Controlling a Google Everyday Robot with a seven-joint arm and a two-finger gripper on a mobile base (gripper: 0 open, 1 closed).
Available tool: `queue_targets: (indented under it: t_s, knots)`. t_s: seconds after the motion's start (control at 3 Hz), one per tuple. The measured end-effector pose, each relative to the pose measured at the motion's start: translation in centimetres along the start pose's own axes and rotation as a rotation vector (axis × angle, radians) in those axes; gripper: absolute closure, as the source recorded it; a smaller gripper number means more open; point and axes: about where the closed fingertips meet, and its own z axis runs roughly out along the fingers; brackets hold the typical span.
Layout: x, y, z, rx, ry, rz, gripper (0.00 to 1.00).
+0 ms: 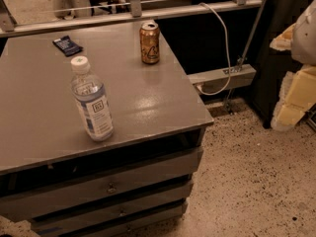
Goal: Knock orange can over
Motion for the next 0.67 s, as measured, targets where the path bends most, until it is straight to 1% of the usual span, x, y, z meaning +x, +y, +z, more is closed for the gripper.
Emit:
queue_targets:
  t_s: [0.67]
  knots:
    - [0.07, -0.09, 0.01, 0.003, -0.011, 0.009, 0.00]
